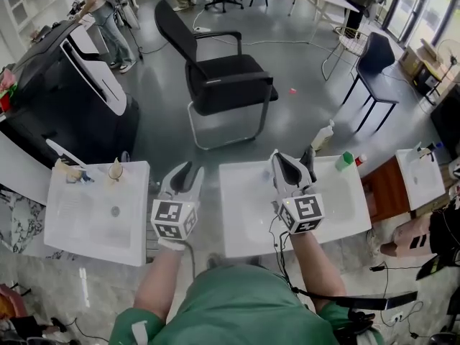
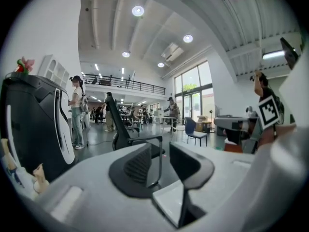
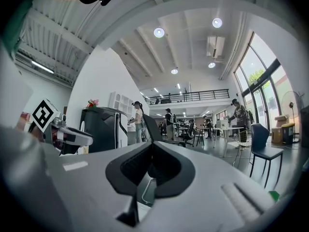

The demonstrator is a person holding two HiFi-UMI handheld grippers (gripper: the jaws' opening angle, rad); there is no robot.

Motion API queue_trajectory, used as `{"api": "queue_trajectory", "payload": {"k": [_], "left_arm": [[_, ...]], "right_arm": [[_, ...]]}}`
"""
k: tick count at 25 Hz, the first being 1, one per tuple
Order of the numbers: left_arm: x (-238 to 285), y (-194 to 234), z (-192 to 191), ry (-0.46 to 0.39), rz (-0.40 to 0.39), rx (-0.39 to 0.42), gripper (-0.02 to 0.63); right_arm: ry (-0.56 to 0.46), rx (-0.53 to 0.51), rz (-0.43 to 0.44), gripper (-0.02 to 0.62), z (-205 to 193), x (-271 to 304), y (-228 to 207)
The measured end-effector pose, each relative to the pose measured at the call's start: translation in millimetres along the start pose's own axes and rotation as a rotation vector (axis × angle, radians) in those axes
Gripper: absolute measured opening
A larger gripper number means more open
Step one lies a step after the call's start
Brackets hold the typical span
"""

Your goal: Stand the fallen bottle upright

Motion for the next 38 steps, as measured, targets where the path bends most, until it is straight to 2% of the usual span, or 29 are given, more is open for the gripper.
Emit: {"api": "queue_trajectory", "payload": {"k": [12, 38], "left_arm": [[6, 0, 30, -0.068, -0.01, 0.018, 0.114], [9, 10, 25, -0.064, -0.012, 0.019, 0.112]], "right_arm": [[-0.04, -0.021, -0.001, 0.003, 25, -6, 4], [-0.047, -0.035, -0.008, 0.003, 27, -1, 6]]}}
Point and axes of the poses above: the fingertips, and each gripper's own axes: x forward along the fingers, y to its left, z out of its top, the point moved 4 cm from there along -x, backward along the fingers, and after that the axes turned 12 degrees about -y, right-handed, at the moved point
